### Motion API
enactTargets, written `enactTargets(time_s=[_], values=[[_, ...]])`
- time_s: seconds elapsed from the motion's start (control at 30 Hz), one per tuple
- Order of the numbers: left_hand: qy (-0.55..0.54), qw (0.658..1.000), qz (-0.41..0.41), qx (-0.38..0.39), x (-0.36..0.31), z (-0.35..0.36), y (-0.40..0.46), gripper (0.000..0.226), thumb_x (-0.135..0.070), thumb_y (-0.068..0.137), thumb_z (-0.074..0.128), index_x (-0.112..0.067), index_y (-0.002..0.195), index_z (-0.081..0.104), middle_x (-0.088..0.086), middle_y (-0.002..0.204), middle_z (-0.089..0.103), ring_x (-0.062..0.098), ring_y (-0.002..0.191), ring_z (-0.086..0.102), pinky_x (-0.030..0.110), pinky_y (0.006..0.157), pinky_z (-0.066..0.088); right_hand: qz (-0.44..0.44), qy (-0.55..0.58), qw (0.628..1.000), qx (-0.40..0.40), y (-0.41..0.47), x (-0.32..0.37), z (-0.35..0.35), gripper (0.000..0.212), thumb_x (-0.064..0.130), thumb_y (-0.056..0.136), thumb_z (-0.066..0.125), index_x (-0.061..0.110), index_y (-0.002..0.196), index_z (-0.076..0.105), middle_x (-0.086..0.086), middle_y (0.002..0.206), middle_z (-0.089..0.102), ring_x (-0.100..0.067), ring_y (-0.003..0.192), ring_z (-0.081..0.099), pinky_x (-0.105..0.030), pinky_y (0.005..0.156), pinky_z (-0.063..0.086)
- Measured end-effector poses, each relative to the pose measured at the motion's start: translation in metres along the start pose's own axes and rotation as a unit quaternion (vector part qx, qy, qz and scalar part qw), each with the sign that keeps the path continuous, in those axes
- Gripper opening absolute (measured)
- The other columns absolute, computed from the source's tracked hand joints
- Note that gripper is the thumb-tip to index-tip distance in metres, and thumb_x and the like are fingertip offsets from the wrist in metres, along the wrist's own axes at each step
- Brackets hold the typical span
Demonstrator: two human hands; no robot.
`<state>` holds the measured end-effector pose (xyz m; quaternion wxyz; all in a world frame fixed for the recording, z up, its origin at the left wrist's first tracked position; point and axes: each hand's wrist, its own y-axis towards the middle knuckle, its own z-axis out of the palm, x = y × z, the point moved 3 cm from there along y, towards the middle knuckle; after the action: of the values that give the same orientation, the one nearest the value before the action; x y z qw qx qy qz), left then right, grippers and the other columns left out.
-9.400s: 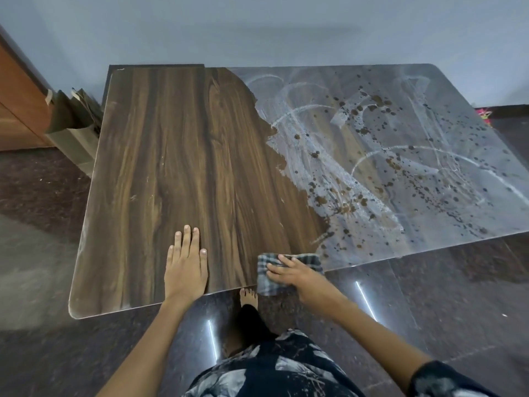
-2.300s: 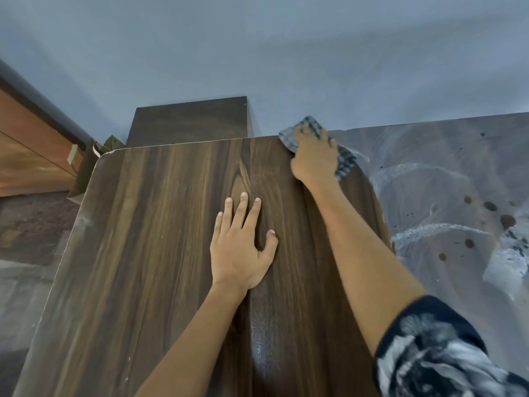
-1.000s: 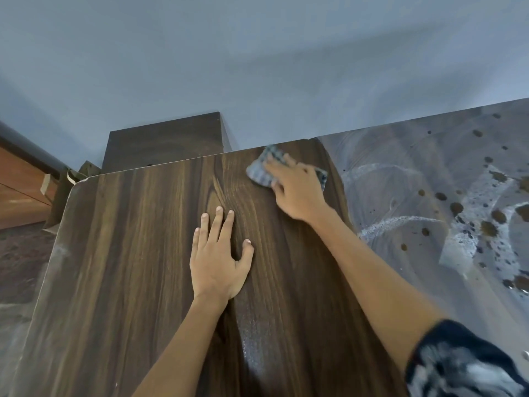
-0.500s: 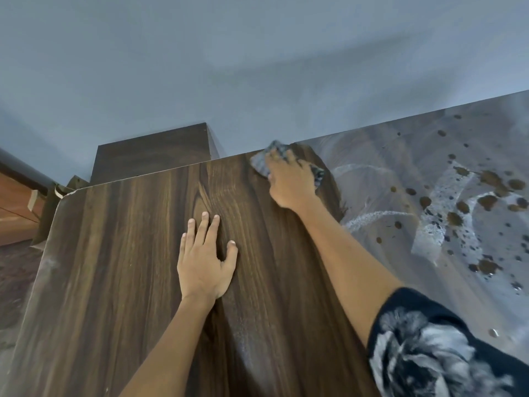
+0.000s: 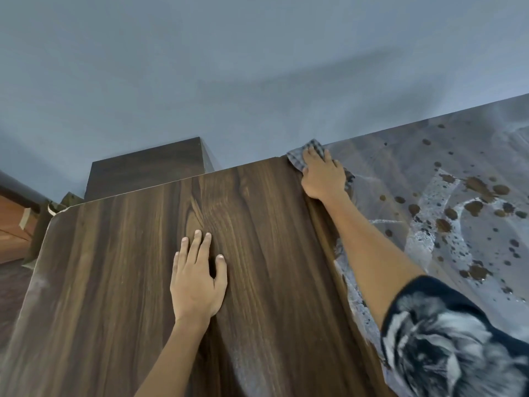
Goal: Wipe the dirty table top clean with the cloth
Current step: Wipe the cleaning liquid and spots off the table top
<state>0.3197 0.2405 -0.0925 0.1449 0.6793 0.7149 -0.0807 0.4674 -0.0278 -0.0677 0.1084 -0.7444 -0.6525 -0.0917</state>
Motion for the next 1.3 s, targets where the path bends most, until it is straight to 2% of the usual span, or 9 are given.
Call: enactTargets(time_s=[0.27,0.43,0.53,0.67,0.87,1.0,1.1,1.2,1.3], values=[[-0.002,1.000,-0.006,0.000,-0.001,-0.001,-0.001,0.058,-0.042,0.088,0.028,-0.017,0.140,0.037,-0.002,0.150,0.031,0.016,0.142,0.017,0.034,0.116,0.013,-0.256,0.071,0.963,0.054,-0.114,0.024,0.011,0.052,0.012,0.094,0.042,0.026,0.143,0.031,0.007,0.150,0.032,-0.014,0.142,0.022,-0.032,0.116,0.009],[0.003,1.000,-0.002,0.000,-0.001,0.000,-0.002,0.057,-0.041,0.089,0.028,-0.017,0.140,0.037,-0.001,0.150,0.030,0.017,0.142,0.017,0.034,0.115,0.012,-0.060,0.028,0.997,-0.031,-0.081,-0.050,-0.014,0.053,0.010,0.094,0.041,0.020,0.144,0.029,0.001,0.151,0.030,-0.021,0.140,0.026,-0.038,0.114,0.019],[-0.005,1.000,-0.001,-0.001,-0.001,0.000,-0.002,0.049,-0.035,0.095,0.032,-0.015,0.139,0.038,0.001,0.149,0.032,0.020,0.142,0.019,0.036,0.115,0.013,0.006,0.004,1.000,0.005,-0.007,-0.056,-0.019,0.058,0.011,0.094,0.038,0.014,0.148,0.018,-0.004,0.156,0.017,-0.028,0.143,0.015,-0.044,0.115,0.019],[-0.019,1.000,-0.006,-0.008,-0.004,0.003,-0.005,0.041,-0.018,0.097,0.037,-0.011,0.137,0.042,0.005,0.147,0.036,0.022,0.141,0.023,0.040,0.116,0.017,-0.059,0.034,0.997,0.044,0.015,-0.008,-0.003,0.066,0.003,0.088,0.041,0.019,0.148,0.018,-0.004,0.156,0.015,-0.026,0.144,0.012,-0.044,0.117,0.012],[-0.031,0.999,-0.025,-0.006,-0.010,0.004,-0.011,0.040,-0.014,0.098,0.035,-0.009,0.136,0.043,0.006,0.147,0.037,0.022,0.140,0.024,0.039,0.117,0.017,-0.261,0.088,0.960,0.054,-0.126,-0.005,0.004,0.058,0.002,0.091,0.041,0.022,0.145,0.028,0.007,0.151,0.027,-0.015,0.143,0.016,-0.034,0.119,0.008],[-0.036,0.999,-0.028,0.001,-0.013,0.003,-0.015,0.041,-0.015,0.099,0.031,-0.010,0.138,0.041,0.005,0.148,0.034,0.020,0.141,0.022,0.036,0.117,0.015,-0.099,0.068,0.993,-0.020,-0.108,-0.073,-0.021,0.059,-0.003,0.091,0.039,0.022,0.144,0.028,0.006,0.151,0.025,-0.018,0.142,0.020,-0.035,0.117,0.010],[-0.071,0.996,-0.049,-0.009,-0.017,0.002,-0.026,0.040,-0.016,0.099,0.030,-0.009,0.138,0.040,0.004,0.148,0.034,0.017,0.141,0.022,0.033,0.116,0.016,-0.016,0.019,1.000,0.004,-0.043,-0.082,-0.028,0.061,0.001,0.092,0.039,0.016,0.148,0.019,-0.005,0.155,0.019,-0.029,0.143,0.014,-0.043,0.117,0.014],[-0.102,0.992,-0.077,-0.019,-0.021,0.001,-0.039,0.040,-0.017,0.100,0.030,-0.010,0.137,0.040,0.002,0.148,0.035,0.014,0.141,0.021,0.030,0.115,0.015,-0.002,0.032,0.999,0.025,-0.019,-0.052,-0.010,0.071,-0.002,0.085,0.043,0.020,0.148,0.019,-0.009,0.155,0.019,-0.029,0.143,0.014,-0.044,0.117,0.014],[-0.109,0.990,-0.090,-0.022,-0.026,0.002,-0.052,0.040,-0.017,0.100,0.029,-0.010,0.137,0.040,0.001,0.148,0.035,0.014,0.141,0.021,0.030,0.115,0.016,-0.092,0.057,0.993,0.034,-0.065,-0.015,0.005,0.076,-0.007,0.083,0.043,0.028,0.146,0.020,-0.003,0.155,0.020,-0.027,0.142,0.019,-0.041,0.115,0.016]])
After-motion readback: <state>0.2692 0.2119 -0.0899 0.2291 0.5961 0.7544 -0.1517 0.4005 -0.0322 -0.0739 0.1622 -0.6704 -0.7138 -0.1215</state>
